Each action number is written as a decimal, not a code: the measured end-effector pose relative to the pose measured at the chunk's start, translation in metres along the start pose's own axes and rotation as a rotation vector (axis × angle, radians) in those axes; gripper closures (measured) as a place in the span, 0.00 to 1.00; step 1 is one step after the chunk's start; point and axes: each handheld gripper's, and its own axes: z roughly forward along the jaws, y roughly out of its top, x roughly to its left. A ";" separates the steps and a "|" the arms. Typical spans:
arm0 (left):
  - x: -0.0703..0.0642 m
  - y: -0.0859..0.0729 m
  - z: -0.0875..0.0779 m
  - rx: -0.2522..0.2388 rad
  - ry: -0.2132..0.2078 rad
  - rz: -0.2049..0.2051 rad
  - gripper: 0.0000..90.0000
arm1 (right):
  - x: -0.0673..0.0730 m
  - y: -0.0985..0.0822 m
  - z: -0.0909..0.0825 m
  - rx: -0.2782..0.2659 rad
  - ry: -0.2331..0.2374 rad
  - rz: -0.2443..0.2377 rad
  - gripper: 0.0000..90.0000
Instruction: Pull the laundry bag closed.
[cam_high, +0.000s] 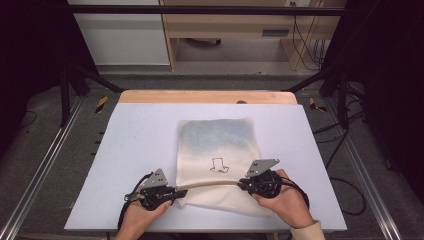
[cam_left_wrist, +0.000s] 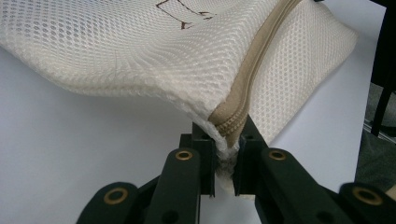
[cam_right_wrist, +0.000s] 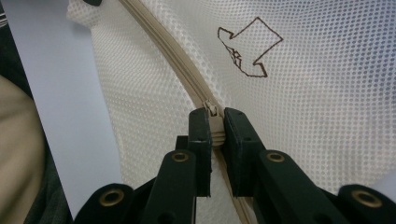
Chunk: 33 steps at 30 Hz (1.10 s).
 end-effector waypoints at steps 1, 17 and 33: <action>0.000 0.000 0.000 -0.001 -0.001 -0.001 0.91 | 0.000 -0.001 -0.001 0.002 -0.003 0.000 0.91; 0.000 0.000 0.000 -0.005 0.002 -0.001 0.91 | -0.003 -0.010 -0.006 -0.011 -0.005 0.020 0.91; 0.001 0.000 0.000 -0.005 0.001 -0.003 0.91 | -0.007 -0.025 -0.012 -0.012 -0.022 0.053 0.91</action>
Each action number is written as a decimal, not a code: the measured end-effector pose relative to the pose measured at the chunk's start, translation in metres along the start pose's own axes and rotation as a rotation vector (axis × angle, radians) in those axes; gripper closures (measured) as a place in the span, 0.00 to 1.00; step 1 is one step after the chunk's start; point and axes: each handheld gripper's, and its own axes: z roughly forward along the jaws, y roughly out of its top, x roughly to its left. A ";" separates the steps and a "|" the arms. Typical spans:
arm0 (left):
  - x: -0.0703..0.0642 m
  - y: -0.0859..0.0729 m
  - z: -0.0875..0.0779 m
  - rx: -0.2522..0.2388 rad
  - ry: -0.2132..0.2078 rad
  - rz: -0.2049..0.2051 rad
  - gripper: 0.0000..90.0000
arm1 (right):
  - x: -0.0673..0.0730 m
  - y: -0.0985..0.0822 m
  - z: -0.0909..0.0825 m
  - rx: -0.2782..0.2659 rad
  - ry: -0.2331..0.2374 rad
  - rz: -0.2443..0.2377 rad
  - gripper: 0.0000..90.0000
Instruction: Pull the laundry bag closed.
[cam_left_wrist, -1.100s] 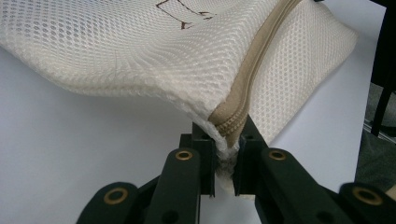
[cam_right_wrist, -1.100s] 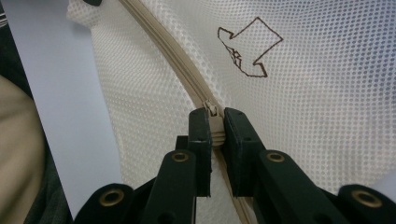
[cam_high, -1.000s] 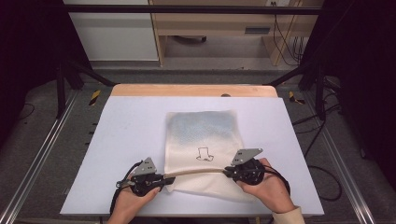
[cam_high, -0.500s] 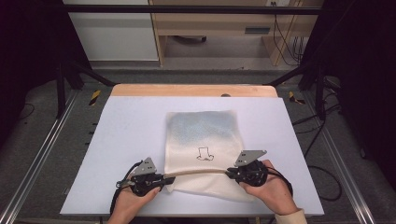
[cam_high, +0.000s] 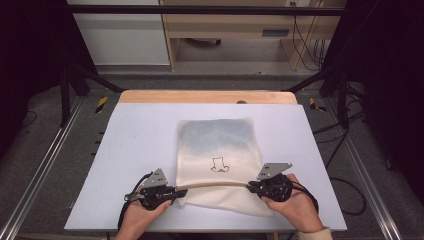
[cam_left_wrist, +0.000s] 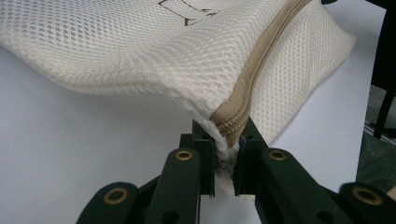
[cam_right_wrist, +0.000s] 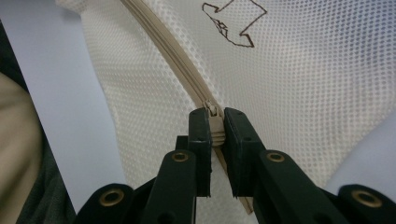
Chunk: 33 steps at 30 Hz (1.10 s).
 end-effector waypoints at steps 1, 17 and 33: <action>0.000 0.000 0.000 0.000 0.000 0.000 0.91 | -0.001 -0.001 -0.001 -0.001 -0.001 0.004 0.91; 0.000 0.001 -0.001 -0.003 -0.001 0.000 0.91 | -0.008 -0.018 -0.011 -0.007 -0.022 0.042 0.91; 0.000 0.002 -0.003 -0.013 0.004 0.002 0.91 | -0.012 -0.033 -0.015 0.003 -0.036 0.069 0.91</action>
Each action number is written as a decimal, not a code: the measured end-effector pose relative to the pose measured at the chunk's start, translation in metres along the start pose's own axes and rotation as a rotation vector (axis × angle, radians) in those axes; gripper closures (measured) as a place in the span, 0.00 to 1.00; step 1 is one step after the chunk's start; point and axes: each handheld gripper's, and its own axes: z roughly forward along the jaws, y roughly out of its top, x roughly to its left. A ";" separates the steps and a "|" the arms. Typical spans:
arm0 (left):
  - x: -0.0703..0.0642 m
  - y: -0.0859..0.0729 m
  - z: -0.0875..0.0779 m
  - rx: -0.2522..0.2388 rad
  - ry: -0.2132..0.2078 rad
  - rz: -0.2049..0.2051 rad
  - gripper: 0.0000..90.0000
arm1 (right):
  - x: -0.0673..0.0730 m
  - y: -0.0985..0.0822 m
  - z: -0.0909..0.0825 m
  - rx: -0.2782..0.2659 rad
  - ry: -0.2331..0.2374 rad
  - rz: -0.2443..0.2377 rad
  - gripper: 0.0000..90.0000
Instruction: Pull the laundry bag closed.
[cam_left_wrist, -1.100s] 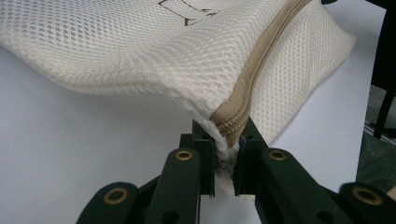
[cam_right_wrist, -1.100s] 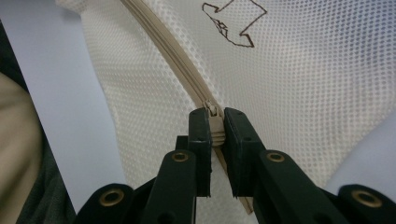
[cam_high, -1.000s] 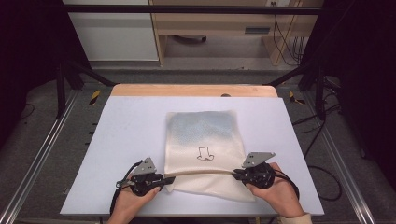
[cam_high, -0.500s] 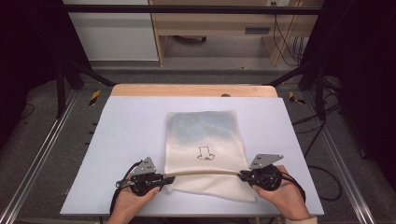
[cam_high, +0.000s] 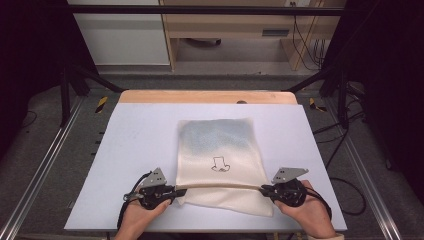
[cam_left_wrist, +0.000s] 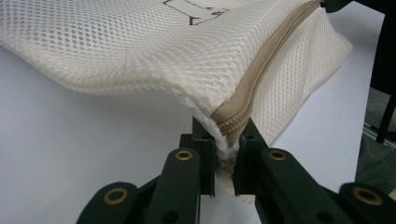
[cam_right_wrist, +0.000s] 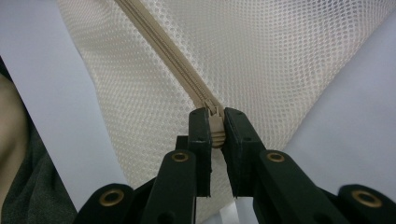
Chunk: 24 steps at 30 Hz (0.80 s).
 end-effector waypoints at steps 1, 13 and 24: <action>0.000 0.000 0.000 -0.001 0.001 0.001 0.91 | -0.001 -0.001 0.000 0.004 -0.001 0.000 0.91; 0.004 0.002 -0.006 -0.026 0.016 -0.006 0.91 | -0.005 -0.007 -0.001 0.007 -0.003 0.014 0.91; 0.006 0.003 -0.009 -0.039 0.022 -0.017 0.91 | -0.004 -0.009 0.001 0.014 0.004 0.019 0.91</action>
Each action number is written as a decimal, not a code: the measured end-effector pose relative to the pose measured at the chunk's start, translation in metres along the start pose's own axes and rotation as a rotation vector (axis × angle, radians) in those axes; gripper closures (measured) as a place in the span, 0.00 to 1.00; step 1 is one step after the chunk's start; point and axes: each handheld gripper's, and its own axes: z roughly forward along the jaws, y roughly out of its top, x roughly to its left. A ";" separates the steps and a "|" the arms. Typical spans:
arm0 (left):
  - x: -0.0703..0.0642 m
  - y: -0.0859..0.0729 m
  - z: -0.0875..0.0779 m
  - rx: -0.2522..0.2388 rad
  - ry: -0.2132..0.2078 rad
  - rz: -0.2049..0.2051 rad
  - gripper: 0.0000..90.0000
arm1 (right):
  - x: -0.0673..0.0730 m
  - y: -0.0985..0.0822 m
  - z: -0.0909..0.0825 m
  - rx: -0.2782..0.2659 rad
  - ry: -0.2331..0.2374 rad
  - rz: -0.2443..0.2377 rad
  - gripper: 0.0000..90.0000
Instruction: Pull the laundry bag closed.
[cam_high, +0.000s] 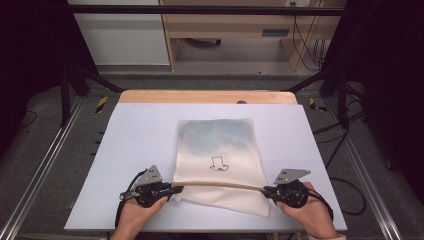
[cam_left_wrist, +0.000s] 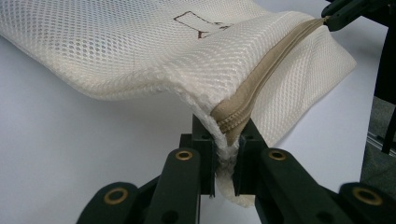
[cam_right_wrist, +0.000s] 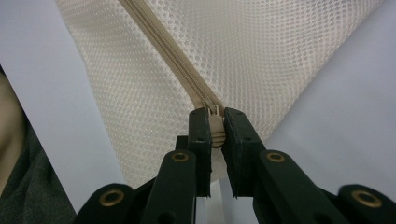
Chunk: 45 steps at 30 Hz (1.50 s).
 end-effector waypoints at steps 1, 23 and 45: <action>0.000 0.000 0.000 0.000 0.000 -0.001 0.91 | 0.000 0.000 0.001 -0.002 0.001 -0.002 0.91; 0.006 0.000 -0.005 0.038 0.023 -0.013 0.83 | 0.005 -0.003 0.007 0.030 0.018 0.003 0.89; 0.048 0.003 -0.047 -0.093 0.376 -0.013 0.09 | -0.033 0.008 -0.010 -0.314 -0.347 0.174 0.07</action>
